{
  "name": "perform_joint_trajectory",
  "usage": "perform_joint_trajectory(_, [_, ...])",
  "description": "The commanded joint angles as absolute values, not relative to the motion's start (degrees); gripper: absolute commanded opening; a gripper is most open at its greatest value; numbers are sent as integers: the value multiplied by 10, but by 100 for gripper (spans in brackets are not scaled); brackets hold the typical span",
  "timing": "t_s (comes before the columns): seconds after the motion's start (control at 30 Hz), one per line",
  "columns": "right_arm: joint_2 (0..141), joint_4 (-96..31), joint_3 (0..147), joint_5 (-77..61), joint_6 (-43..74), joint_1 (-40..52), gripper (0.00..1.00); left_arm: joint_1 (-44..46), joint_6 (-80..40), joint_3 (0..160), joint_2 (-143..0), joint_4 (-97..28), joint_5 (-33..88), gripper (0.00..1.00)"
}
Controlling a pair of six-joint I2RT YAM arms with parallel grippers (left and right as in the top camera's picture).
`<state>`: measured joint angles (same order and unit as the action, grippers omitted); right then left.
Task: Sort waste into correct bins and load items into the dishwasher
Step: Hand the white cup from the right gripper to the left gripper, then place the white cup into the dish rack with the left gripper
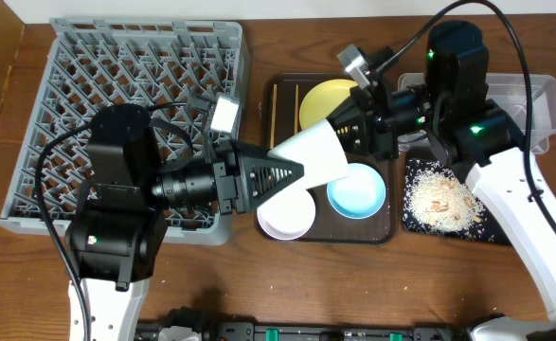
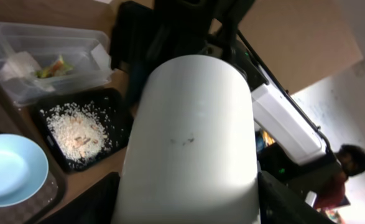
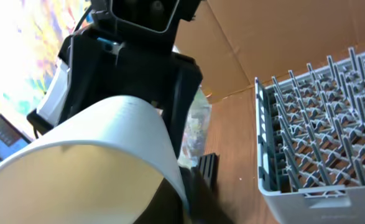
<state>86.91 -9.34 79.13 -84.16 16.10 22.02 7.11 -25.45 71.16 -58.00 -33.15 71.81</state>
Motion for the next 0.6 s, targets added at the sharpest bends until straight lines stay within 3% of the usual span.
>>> perform_joint_trajectory(0.0, [870,-86,797,-793,167,229,49,74,-248,719,-573,-328,729,57])
perform_joint_trajectory(0.13, [870,-81,797,-787,170,189,72,74,-225,719,-571,-359,637,53])
perform_joint_trajectory(0.3, [869,-145,797,-718,242,99,73,54,-204,719,-562,-477,358,53])
perform_joint_trajectory(0.4, [869,-255,797,-633,236,84,75,42,-204,722,-556,-535,171,53])
perform_joint_trajectory(0.43, [869,-323,797,-561,224,92,76,39,-205,725,-555,-560,73,53])
perform_joint_trajectory(0.57, [869,-481,797,-317,185,146,76,38,-244,727,-562,-614,-121,54])
